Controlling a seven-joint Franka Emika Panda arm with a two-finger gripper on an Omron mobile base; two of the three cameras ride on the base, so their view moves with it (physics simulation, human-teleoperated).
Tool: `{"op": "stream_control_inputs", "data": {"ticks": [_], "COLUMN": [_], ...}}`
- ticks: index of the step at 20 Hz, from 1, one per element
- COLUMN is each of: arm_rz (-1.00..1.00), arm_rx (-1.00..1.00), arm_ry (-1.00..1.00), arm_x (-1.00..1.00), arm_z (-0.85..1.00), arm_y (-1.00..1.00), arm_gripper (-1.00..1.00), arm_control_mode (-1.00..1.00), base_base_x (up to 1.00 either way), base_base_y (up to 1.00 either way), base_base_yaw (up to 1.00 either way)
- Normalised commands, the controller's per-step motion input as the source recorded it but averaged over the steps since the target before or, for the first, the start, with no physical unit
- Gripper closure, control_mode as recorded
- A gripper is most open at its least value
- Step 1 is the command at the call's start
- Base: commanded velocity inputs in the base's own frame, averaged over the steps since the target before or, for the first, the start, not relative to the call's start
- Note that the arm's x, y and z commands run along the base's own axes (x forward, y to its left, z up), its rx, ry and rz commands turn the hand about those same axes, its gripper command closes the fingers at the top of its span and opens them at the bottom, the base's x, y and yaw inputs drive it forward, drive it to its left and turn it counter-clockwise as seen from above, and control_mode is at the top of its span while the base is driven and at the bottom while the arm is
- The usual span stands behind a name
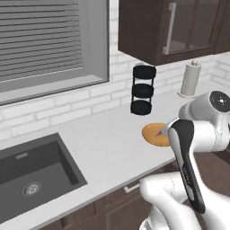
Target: Pick up the knife from the drawer and place it on the cutting board. Then place the meat from the plate to the cutting board.
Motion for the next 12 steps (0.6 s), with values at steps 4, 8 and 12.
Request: {"op": "stream_control_inputs", "data": {"ticks": [4, 8, 12], "arm_rz": [0.0, 0.0, 0.0], "arm_rx": [0.0, 0.0, 0.0], "arm_ry": [0.0, 0.0, 0.02], "arm_x": [0.0, 0.0, 0.09], "arm_z": [0.0, 0.0, -0.08], "arm_y": [0.0, 0.0, 0.03], "arm_gripper": [-1.0, -1.0, -1.0], "arm_control_mode": [1.0, 1.0, -1.0], "base_base_x": [0.4, 0.6, 0.43], "base_base_y": [-0.61, -0.21, 0.05], "base_base_yaw": [-0.15, -0.09, 0.0]}}
